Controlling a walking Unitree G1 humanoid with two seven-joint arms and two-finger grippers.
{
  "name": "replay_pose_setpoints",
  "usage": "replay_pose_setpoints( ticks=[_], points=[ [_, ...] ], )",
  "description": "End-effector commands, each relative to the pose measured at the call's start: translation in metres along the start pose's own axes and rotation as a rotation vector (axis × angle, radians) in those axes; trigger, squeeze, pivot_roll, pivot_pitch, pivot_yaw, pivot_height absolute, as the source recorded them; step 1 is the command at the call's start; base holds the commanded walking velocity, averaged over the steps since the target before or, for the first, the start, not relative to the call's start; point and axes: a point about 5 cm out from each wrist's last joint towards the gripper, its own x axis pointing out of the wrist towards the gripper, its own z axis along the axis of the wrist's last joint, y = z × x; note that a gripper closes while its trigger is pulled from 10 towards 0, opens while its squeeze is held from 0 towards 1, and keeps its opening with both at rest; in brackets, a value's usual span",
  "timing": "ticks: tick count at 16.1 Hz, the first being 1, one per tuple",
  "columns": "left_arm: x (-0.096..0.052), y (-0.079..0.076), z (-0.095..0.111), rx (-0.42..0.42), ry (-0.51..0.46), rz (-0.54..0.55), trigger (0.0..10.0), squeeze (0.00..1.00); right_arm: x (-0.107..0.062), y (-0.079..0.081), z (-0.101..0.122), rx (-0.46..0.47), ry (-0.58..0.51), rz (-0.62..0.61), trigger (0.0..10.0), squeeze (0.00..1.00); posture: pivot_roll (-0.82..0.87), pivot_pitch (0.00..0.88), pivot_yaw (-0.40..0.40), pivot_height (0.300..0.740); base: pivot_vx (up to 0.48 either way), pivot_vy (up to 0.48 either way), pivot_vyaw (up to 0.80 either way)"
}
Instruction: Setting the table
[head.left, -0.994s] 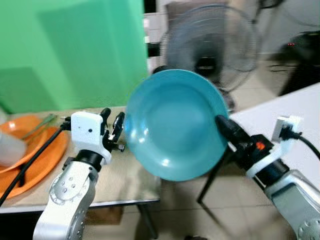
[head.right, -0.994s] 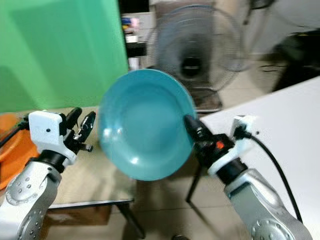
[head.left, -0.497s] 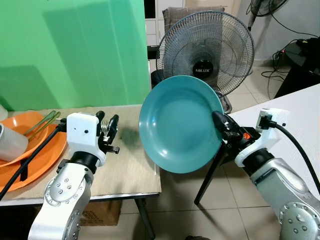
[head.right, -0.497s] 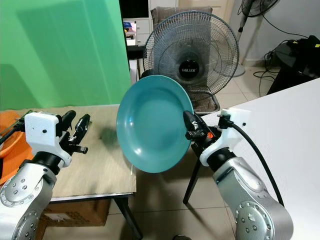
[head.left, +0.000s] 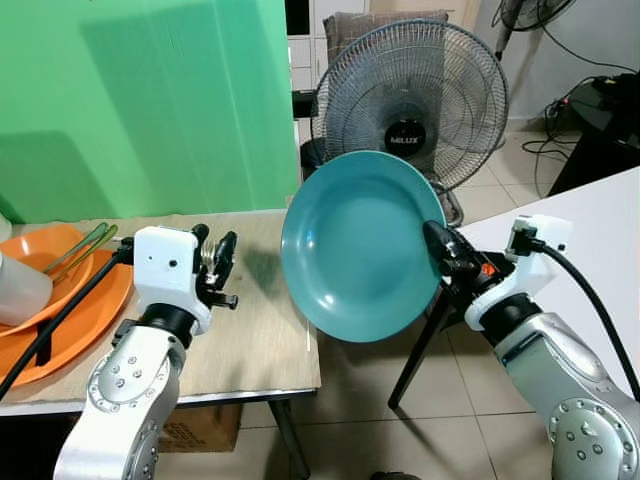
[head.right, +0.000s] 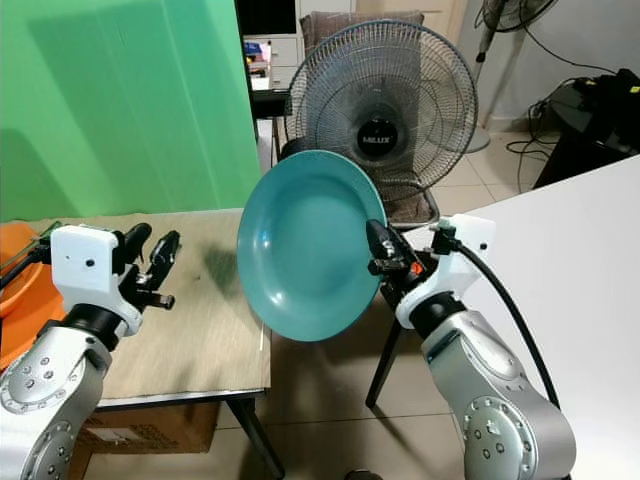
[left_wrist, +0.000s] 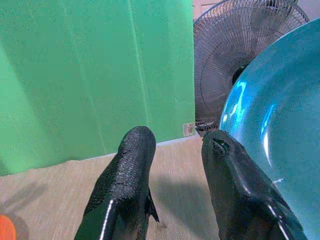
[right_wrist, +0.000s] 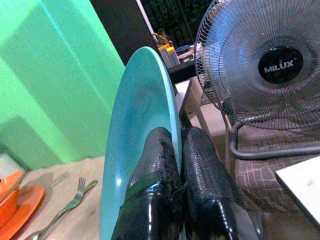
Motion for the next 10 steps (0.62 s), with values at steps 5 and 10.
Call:
replay_pose_setpoints(
  ticks=[5, 10],
  points=[
    [0.0001, 0.0015, 0.0021, 0.008, -0.003, -0.009, 10.0, 0.00, 0.0049, 0.0042, 0.0068, -0.003, -0.041, 0.020, 10.0, 0.00, -0.08, 0.000, 0.053, 0.740, -0.216, 0.000, 0.00],
    [0.0003, 0.0014, 0.0014, 0.014, 0.000, -0.010, 10.0, 0.00, 0.0053, 0.0032, 0.0076, -0.002, -0.043, 0.021, 10.0, 0.00, -0.08, 0.000, 0.053, 0.740, -0.286, 0.000, 0.00]
  ],
)
